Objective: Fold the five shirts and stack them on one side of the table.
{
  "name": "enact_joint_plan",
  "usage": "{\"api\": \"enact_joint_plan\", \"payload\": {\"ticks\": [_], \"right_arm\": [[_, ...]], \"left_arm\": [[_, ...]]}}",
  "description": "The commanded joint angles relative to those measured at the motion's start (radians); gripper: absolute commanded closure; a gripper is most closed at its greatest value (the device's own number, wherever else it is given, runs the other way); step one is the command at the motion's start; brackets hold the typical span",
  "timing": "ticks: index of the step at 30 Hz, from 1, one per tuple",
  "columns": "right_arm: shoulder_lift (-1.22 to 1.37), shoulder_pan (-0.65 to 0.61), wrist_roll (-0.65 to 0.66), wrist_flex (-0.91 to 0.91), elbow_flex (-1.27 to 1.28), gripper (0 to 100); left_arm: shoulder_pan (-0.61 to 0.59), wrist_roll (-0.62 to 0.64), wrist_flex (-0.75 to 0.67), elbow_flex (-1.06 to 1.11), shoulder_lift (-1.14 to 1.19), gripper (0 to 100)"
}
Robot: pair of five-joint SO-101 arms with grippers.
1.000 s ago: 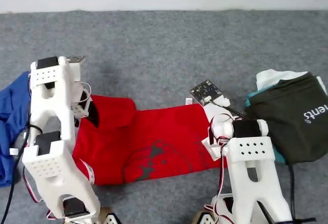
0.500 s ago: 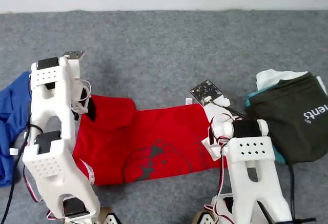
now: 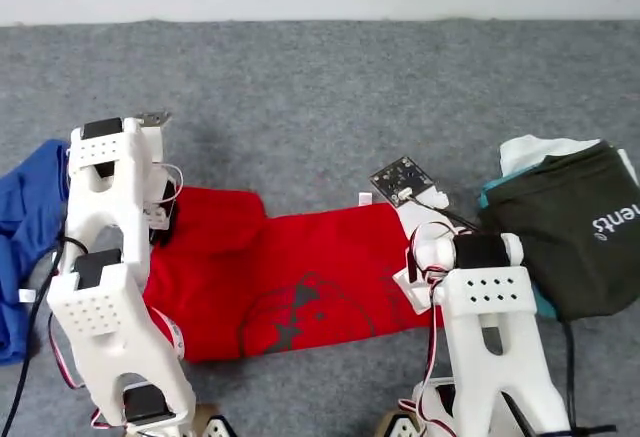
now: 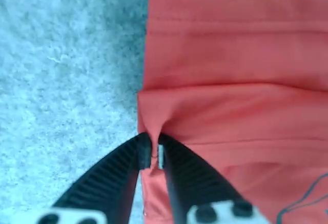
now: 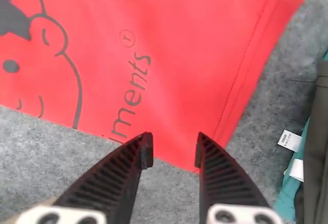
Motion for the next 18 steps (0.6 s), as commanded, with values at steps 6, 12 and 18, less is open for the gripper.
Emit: {"api": "enact_joint_plan", "payload": {"ticks": [6, 12, 18], "right_arm": [[-0.024, -0.010, -0.009, -0.008, -0.005, 85.4], [-0.024, -0.012, -0.009, -0.004, -0.005, 85.4], [-0.024, -0.012, -0.009, -0.002, -0.005, 85.4]], "left_arm": [[-0.005, -0.008, 0.135, -0.099, -0.089, 98], [-0.005, -0.008, 0.135, -0.090, -0.219, 99], [0.048, -0.008, 0.137, 0.065, -0.261, 99]]}}
